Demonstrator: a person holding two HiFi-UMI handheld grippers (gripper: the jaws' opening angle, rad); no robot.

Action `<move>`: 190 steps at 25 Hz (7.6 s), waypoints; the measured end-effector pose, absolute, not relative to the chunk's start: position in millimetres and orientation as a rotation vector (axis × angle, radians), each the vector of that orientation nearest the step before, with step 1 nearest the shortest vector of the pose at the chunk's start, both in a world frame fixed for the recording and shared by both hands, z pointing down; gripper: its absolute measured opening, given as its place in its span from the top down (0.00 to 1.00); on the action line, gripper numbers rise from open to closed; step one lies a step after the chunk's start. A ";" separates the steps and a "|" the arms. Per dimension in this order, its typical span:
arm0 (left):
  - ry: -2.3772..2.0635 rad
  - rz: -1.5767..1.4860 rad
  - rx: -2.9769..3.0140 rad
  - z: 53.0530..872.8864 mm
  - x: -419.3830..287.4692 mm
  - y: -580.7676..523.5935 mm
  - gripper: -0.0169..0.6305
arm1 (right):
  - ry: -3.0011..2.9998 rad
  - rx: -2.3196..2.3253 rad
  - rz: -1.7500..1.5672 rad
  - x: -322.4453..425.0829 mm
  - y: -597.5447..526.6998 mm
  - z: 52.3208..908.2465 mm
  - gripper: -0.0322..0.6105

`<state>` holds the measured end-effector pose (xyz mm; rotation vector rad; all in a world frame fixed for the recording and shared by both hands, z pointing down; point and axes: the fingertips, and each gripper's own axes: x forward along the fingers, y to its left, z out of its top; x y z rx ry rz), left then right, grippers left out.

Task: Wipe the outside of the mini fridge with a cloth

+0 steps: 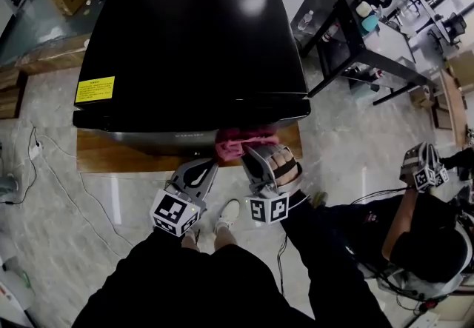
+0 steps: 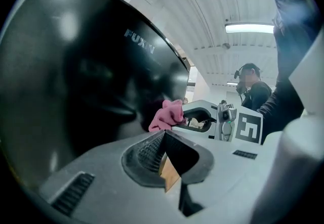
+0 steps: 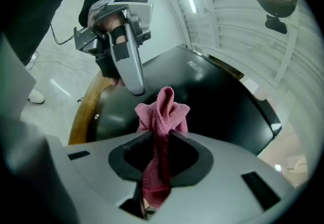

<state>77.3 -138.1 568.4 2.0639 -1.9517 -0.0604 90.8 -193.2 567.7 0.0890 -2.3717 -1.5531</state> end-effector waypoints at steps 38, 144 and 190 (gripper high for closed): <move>-1.864 -0.034 2.116 518.2 181.7 -182.8 0.96 | -2.769 0.169 -0.184 214.2 -216.5 588.4 0.81; -2.210 -0.114 1.460 582.3 193.2 -374.9 0.97 | -2.678 -0.495 0.834 111.7 -402.3 658.9 0.81; -2.307 -0.030 1.424 555.6 153.5 -456.0 0.96 | -2.804 -0.321 0.629 -104.6 -593.7 651.1 0.81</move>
